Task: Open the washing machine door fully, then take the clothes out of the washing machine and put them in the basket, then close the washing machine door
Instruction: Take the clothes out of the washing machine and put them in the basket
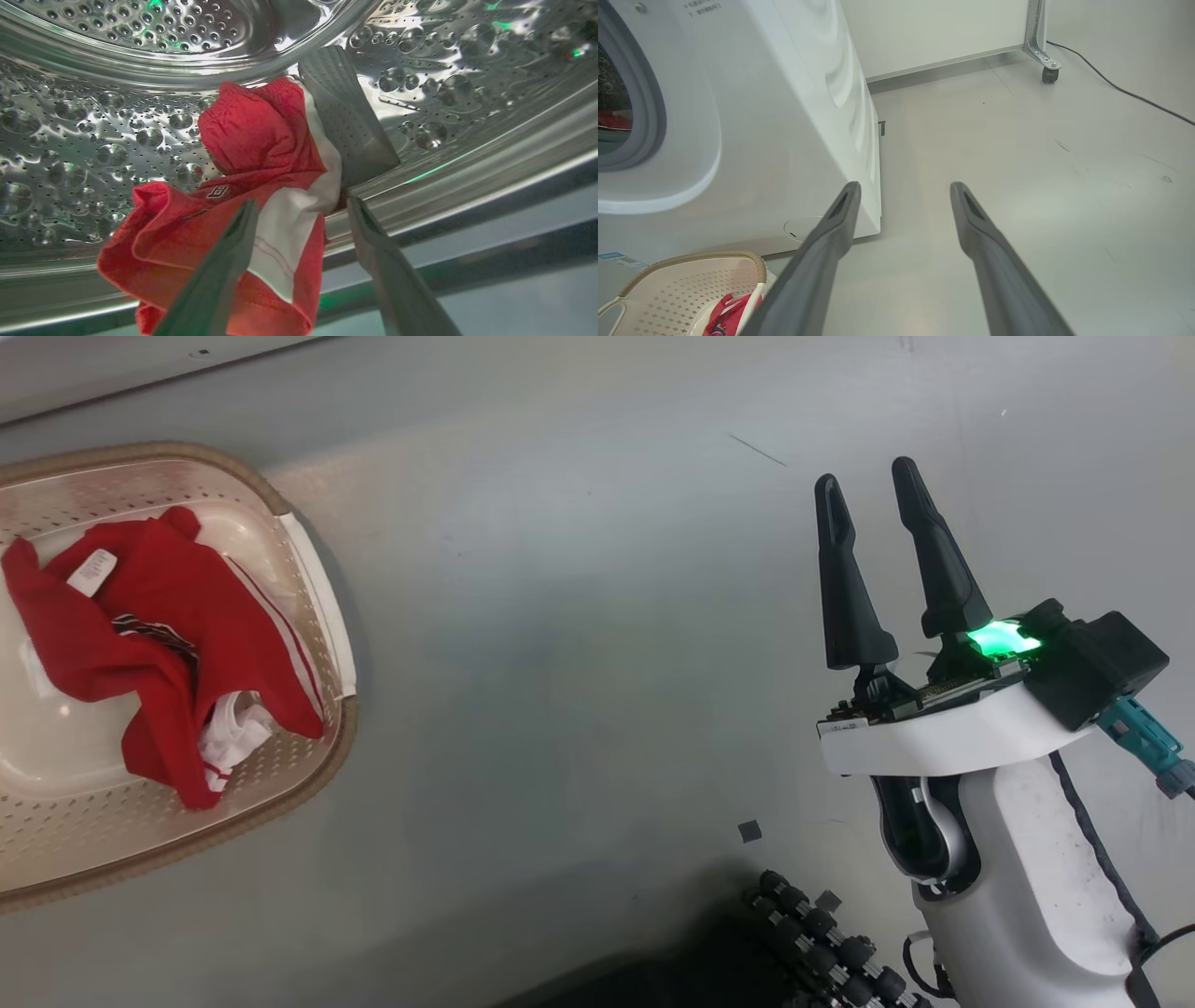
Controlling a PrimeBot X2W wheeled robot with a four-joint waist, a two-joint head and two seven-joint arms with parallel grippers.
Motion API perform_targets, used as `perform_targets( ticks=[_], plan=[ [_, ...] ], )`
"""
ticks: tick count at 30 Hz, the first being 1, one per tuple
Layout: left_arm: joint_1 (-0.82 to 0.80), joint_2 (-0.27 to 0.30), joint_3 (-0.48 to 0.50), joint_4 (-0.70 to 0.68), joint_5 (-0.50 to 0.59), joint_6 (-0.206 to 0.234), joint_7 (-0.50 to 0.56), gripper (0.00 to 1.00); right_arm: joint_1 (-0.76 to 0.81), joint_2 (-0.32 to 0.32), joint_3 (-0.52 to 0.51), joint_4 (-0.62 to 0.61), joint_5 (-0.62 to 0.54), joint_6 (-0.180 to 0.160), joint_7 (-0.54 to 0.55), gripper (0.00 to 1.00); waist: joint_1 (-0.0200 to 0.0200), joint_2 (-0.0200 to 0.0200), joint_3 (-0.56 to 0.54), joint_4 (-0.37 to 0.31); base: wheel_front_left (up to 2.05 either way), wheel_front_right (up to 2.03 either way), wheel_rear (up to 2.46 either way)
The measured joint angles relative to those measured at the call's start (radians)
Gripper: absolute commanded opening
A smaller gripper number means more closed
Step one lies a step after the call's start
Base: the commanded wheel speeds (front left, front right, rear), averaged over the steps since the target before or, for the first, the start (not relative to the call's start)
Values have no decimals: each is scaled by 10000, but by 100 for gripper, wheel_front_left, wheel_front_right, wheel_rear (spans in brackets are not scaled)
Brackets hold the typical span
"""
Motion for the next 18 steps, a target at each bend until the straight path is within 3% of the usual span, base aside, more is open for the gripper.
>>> perform_targets(
  ticks=[14, 16, 17, 18],
  plan=[
    [-513, 604, 173, 414, 686, 545, 1034, 100, -246, 4, -29, 184, 159, -2, 0, 100, -1, 0, 471, -469, 0, 0, 0],
    [-567, 602, 180, 414, 759, 686, 1174, 57, -296, 4, -29, 194, 159, -2, 0, 100, -1, 0, 481, -457, 0, 0, 0],
    [-590, 600, 182, 414, 779, 754, 1250, 44, -335, 4, -29, 199, 159, -2, 0, 100, -1, 0, 486, -449, 0, 0, 0],
    [-603, 600, 180, 414, 788, 803, 1321, 10, -361, 4, -31, 199, 159, -2, 0, 100, -1, 0, 489, -439, 0, 0, 0]
  ],
)
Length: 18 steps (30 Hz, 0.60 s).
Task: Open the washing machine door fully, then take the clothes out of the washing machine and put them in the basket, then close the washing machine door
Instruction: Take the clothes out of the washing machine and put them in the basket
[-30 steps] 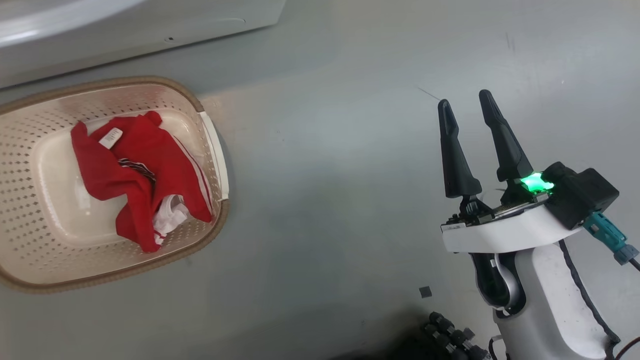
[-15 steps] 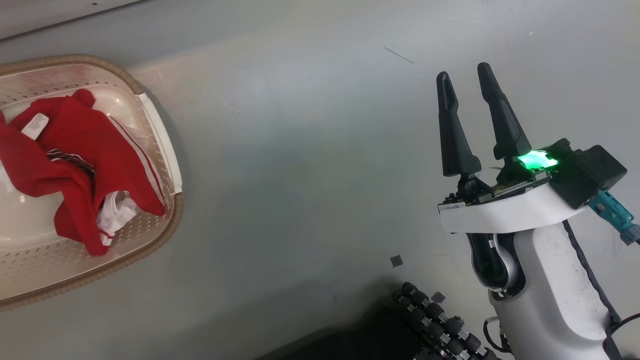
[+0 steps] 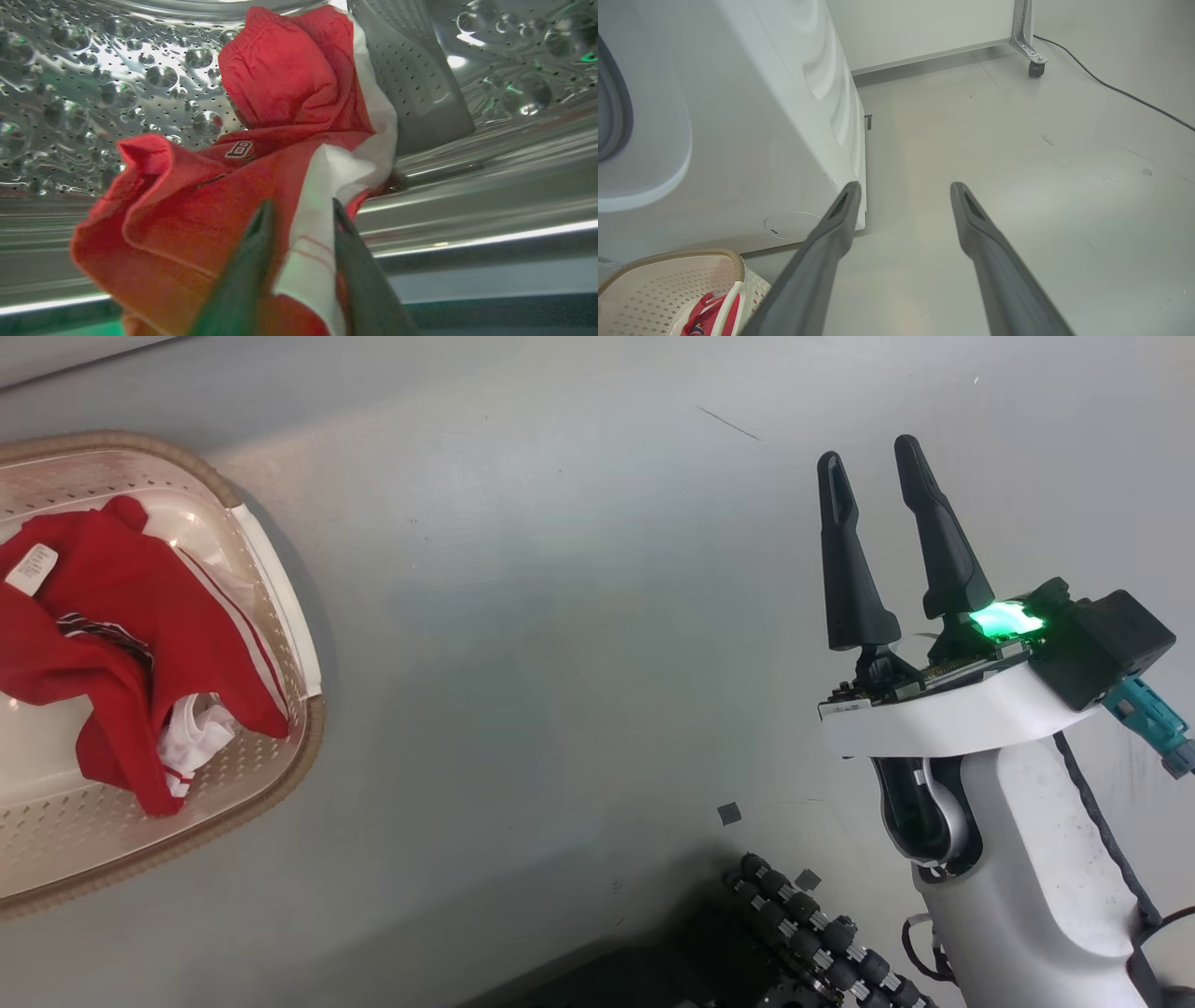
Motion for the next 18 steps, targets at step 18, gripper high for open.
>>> perform_targets(
  ticks=[18],
  plan=[
    [-140, -681, 36, -706, -238, 270, -644, 0, -218, -2, -242, 56, -130, 0, 0, 100, -1, 0, -46, 253, 0, 0, 0]
  ],
)
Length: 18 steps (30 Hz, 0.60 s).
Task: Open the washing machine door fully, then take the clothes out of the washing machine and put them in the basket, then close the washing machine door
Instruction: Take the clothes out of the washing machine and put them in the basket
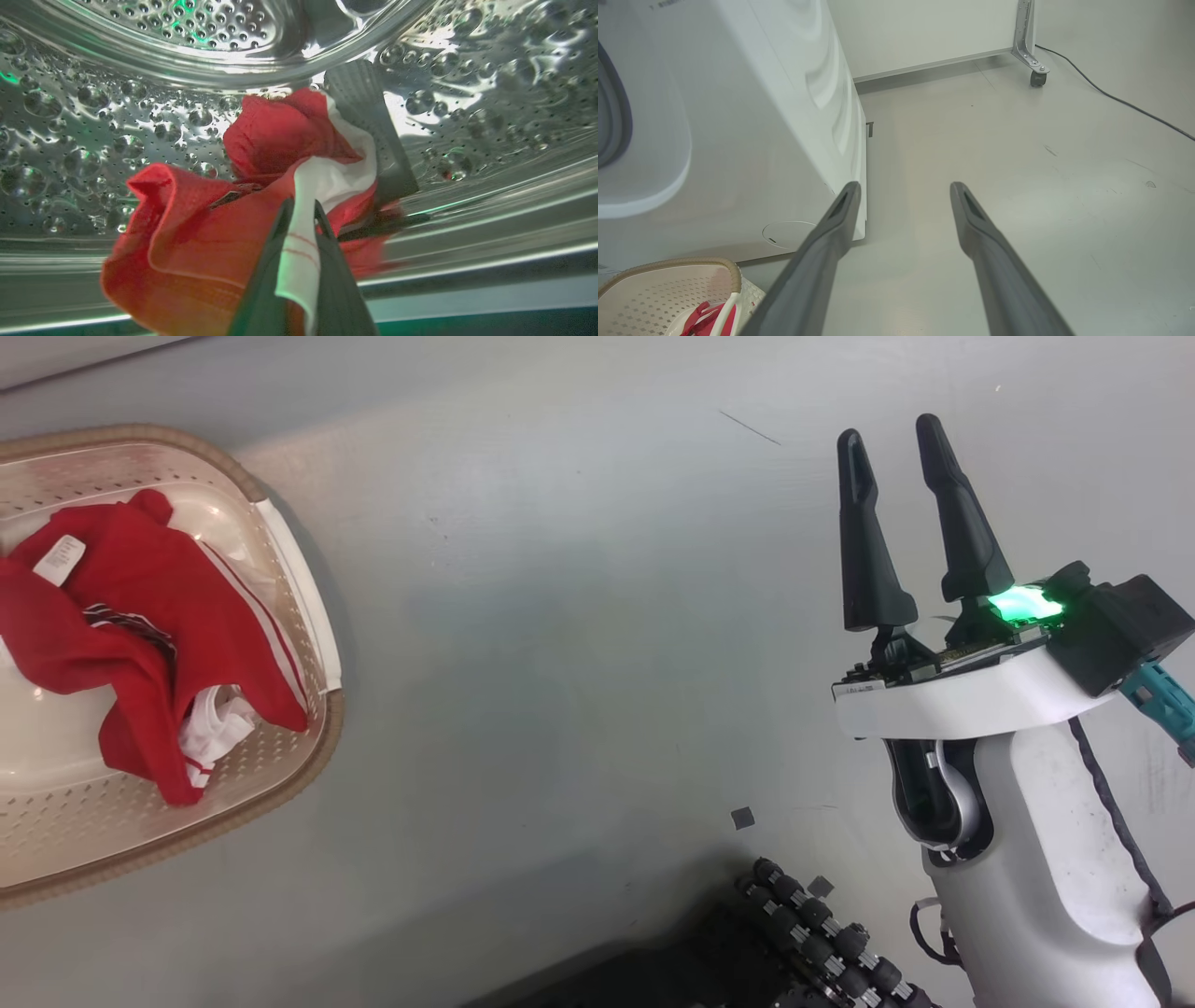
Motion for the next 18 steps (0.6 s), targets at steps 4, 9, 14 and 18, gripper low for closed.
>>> perform_targets(
  ticks=[4, 9, 14, 18],
  plan=[
    [242, -286, 159, -211, -180, 88, -658, 0, -1, 2, -79, 73, -176, 0, 0, 100, 0, 0, -103, 148, 0, 0, 0],
    [929, -755, 384, -466, -579, 263, -1626, 0, -1, 0, -236, 150, -520, 0, 0, 100, 0, 0, -300, 347, 0, 0, 0],
    [1753, -1323, 512, -669, -811, 360, -2694, 0, 9, -4, -443, 240, -849, 0, 0, 100, 0, 0, -575, 587, 0, 0, 0],
    [2359, -1776, 571, -727, -1093, 391, -3553, 0, 41, -6, -543, 343, -1166, 2, 0, 100, -1, 0, -850, 810, 0, 0, 0]
  ],
)
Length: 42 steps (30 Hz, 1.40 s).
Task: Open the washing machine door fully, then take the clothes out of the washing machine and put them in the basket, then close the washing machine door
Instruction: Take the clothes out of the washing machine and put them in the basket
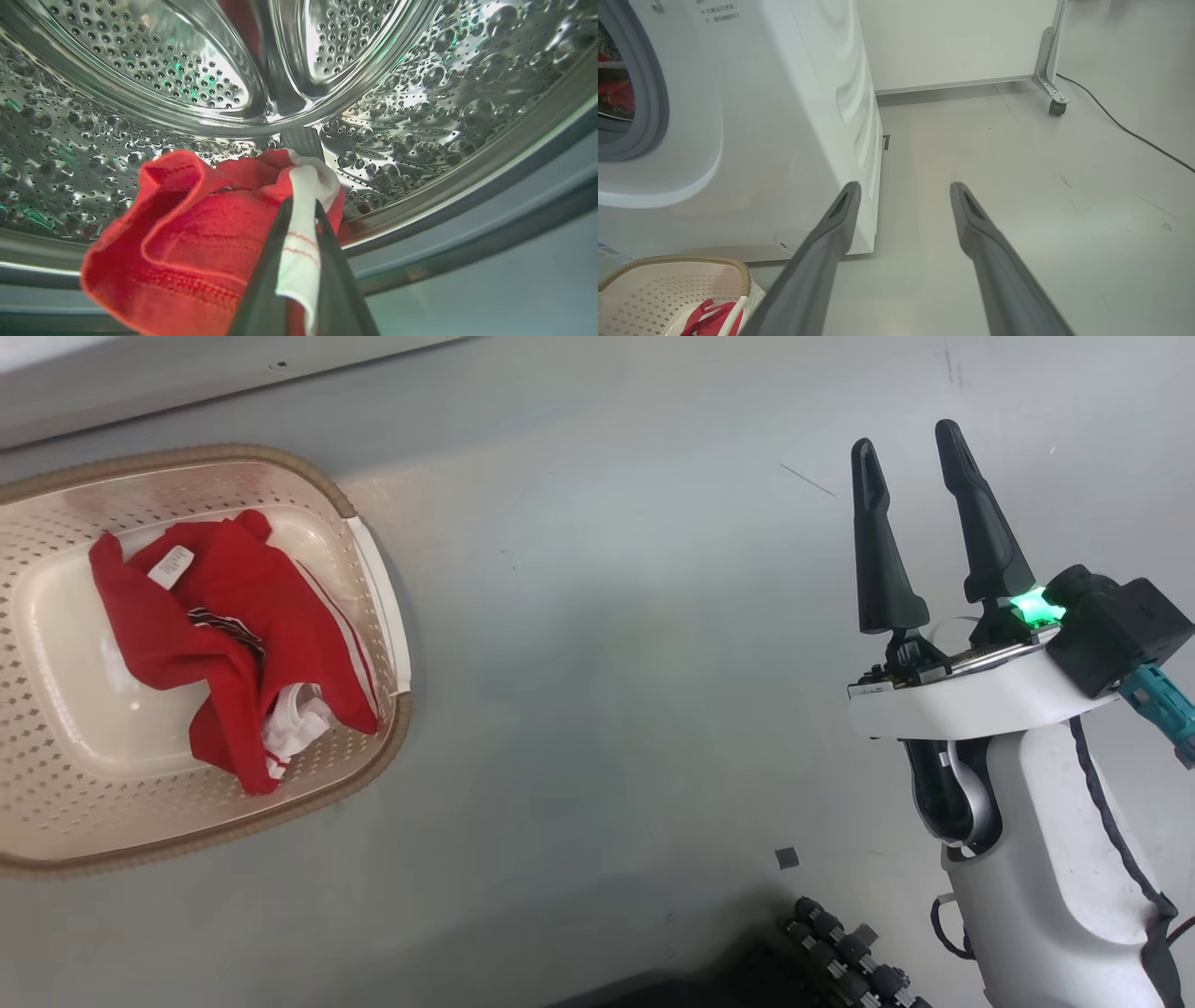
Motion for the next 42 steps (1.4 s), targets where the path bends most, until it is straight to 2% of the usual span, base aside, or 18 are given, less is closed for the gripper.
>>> perform_targets(
  ticks=[6, 21, 26, 33, 42],
  plan=[
    [662, -451, 176, -230, -201, 77, -1235, 0, 77, -2, -132, 82, -278, 0, 0, 100, 0, 0, -426, 267, 0, 0, 0],
    [3186, -1996, 408, -575, -890, 79, -4903, 0, 926, -12, -662, 320, -993, 0, 0, 100, 0, 0, -2066, 1131, 0, 0, 0],
    [4052, -2255, 389, -635, -953, 79, -5829, 0, 1248, -10, -725, 428, -1181, 0, 0, 100, 0, 0, -2658, 1381, 0, 0, 0],
    [4975, -2569, 330, -848, -982, 79, -6830, 0, 1589, -15, -855, 529, -1273, 0, 0, 100, 0, 0, -3515, 1685, 0, 0, 0],
    [5740, -2633, 155, -1388, -978, 79, -6907, 0, 2276, -13, -828, 748, -1283, 0, 0, 100, 0, 0, -4561, 2061, 0, 0, 0]
  ],
)
